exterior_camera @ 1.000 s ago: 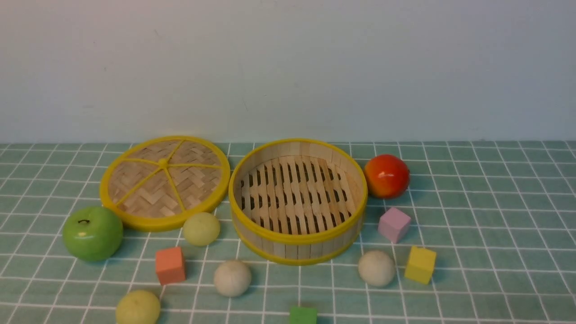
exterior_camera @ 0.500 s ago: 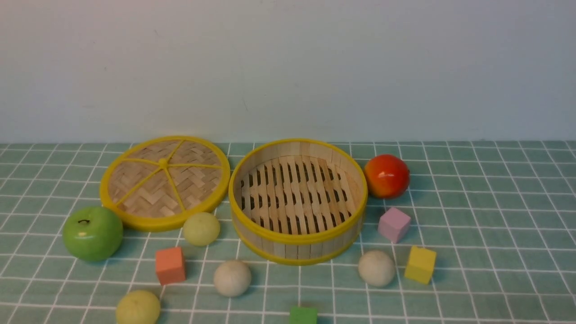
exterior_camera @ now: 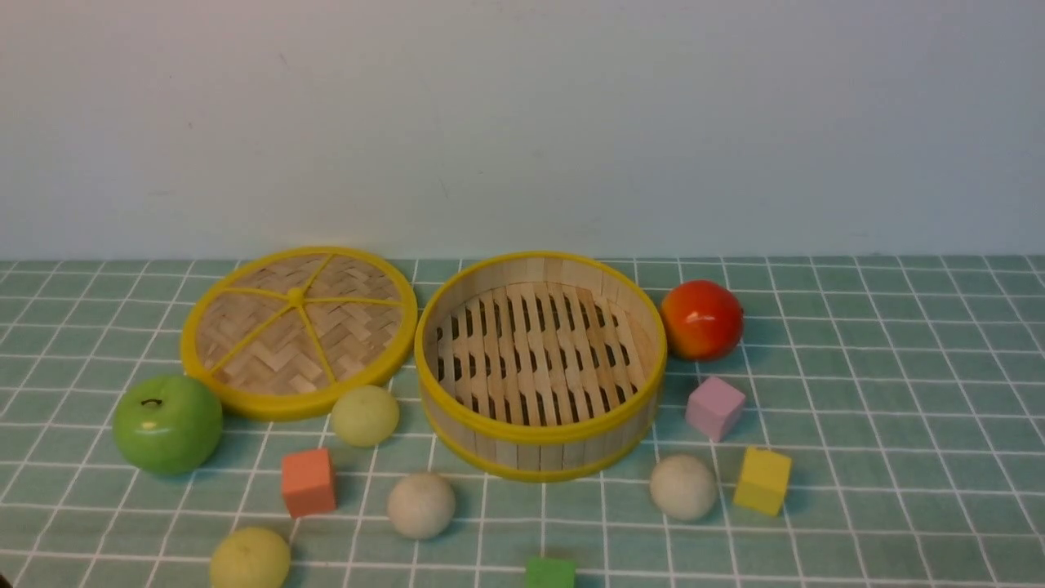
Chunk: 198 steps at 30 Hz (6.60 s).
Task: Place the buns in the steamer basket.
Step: Use the left arm to grab a steamed stuffed bun, then use the left arm to put the steamed stuffed bun into the steamer
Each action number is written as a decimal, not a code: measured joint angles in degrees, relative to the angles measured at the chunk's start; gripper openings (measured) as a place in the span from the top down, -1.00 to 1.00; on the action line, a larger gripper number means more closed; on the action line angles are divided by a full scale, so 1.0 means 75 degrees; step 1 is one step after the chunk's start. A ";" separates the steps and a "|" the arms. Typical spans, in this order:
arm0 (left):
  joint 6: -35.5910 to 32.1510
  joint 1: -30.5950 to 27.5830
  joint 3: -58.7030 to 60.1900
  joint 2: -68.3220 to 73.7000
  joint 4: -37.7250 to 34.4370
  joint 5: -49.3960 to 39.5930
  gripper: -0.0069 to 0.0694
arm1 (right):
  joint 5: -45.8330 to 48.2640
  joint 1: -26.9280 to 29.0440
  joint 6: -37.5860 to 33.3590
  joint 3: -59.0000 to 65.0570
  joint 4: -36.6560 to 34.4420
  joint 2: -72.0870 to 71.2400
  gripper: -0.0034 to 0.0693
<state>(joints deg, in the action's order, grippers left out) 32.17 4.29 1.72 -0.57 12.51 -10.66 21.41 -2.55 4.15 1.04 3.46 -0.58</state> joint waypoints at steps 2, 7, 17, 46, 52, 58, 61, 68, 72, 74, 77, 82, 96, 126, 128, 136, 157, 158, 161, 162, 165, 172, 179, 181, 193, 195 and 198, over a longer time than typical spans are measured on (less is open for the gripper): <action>0.0039 0.0000 0.0000 0.0000 -0.0003 0.0000 0.48 | 0.0000 0.0000 0.0000 0.0000 0.0000 0.0000 0.25; 0.0267 0.0000 0.0000 0.0000 -0.0034 0.0121 0.48 | 0.0000 0.0000 0.0000 0.0000 0.0000 0.0000 0.25; 0.1453 0.0000 -0.0188 0.0191 -0.0229 0.3462 0.47 | 0.0000 0.0000 0.0000 0.0000 0.0000 0.0000 0.25; 0.1411 0.0261 -0.4629 0.5324 0.0368 -0.2064 0.39 | 0.0000 0.0000 0.0000 0.0000 0.0000 0.0000 0.25; 0.1411 0.0970 -0.4553 0.5622 0.0290 -0.2798 0.39 | 0.0000 0.0000 0.0000 0.0000 0.0000 0.0000 0.25; 0.1357 0.1012 -0.5005 0.7215 0.0037 -0.3310 0.36 | 0.0000 0.0000 0.0000 0.0000 0.0000 0.0000 0.25; 0.1045 0.1012 -0.5445 0.7980 -0.0171 -0.3655 0.35 | 0.0000 0.0000 0.0000 0.0000 0.0000 0.0000 0.25; -0.1277 0.1028 -0.6962 1.0678 -0.1739 -0.4467 0.33 | 0.0000 0.0000 0.0000 0.0000 0.0000 0.0000 0.25; -0.1650 0.1053 -0.7324 1.1674 -0.1925 -0.4580 0.30 | 0.0000 0.0000 0.0000 0.0000 0.0000 0.0000 0.25; -0.1669 0.1053 -0.7356 1.1867 -0.1925 -0.4580 0.28 | 0.0000 0.0000 0.0000 0.0000 0.0000 0.0000 0.25; -0.1625 0.1053 -0.7381 1.2039 -0.1925 -0.4590 0.24 | 0.0000 0.0000 0.0000 0.0000 0.0000 0.0000 0.25; -0.1599 0.1053 -0.7394 1.2187 -0.1971 -0.4582 0.18 | 0.0000 0.0000 0.0000 0.0000 0.0000 0.0000 0.25; -0.1593 0.1053 -0.7394 1.2220 -0.2158 -0.4501 0.17 | 0.0000 0.0000 0.0000 0.0000 0.0000 0.0000 0.25; -0.1593 0.1053 -0.7394 1.2896 -0.2180 -0.4401 0.19 | 0.0000 0.0000 0.0000 0.0000 0.0000 0.0000 0.25; -0.1593 0.1053 -0.7394 1.2896 -0.2180 -0.4377 0.24 | 0.0000 0.0000 0.0000 0.0000 0.0000 0.0000 0.25; -0.1792 0.1053 -0.7394 1.2896 -0.2180 -0.4367 0.72 | 0.0000 0.0000 0.0000 0.0000 0.0000 0.0000 0.25; -0.1911 0.1053 -0.7394 1.2050 -0.2242 -0.4697 0.85 | 0.0000 0.0000 0.0000 0.0000 0.0000 0.0000 0.25; -0.1935 0.1053 -0.7412 1.1961 -0.2265 -0.4725 0.85 | 0.0000 0.0000 0.0000 0.0000 0.0000 0.0000 0.25; -0.2073 0.1053 -0.7602 1.1747 -0.2423 -0.4879 0.85 | 0.0000 0.0000 0.0000 0.0000 0.0000 0.0000 0.25; -0.2223 0.1053 -0.7914 1.1665 -0.2583 -0.5043 0.85 | 0.0000 0.0000 0.0000 0.0000 0.0000 0.0000 0.25; -0.2418 0.1053 -0.8517 1.1651 -0.2929 -0.5227 0.85 | 0.0000 0.0000 0.0000 0.0000 0.0000 0.0000 0.25; -0.3026 0.1215 -1.0353 1.2437 -0.4003 -0.5355 0.85 | 0.0000 0.0000 0.0000 0.0000 0.0000 0.0000 0.25; -0.3071 0.2169 -1.2391 1.4264 -0.3739 -0.5368 0.83 | 0.0000 0.0000 0.0000 0.0000 0.0000 0.0000 0.25; -0.2981 0.2342 -1.2883 1.4755 -0.3651 -0.5315 0.83 | 0.0000 0.0000 0.0000 0.0000 0.0000 0.0000 0.25; -0.2121 0.2457 -1.3792 1.6336 -0.3107 -0.5323 0.64 | 0.0000 0.0000 0.0000 0.0000 0.0000 0.0000 0.25; -0.2120 0.2457 -1.3800 1.6269 -0.3089 -0.5323 0.51 | 0.0000 0.0000 0.0000 0.0000 0.0000 0.0000 0.25; -0.2160 0.2457 -1.3800 1.6082 -0.3082 -0.5416 0.27 | 0.0000 0.0000 0.0000 0.0000 0.0000 0.0000 0.25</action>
<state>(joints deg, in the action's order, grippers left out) 15.98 22.72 -101.78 120.04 -10.60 -51.28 21.41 -2.55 4.15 1.04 3.46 -0.58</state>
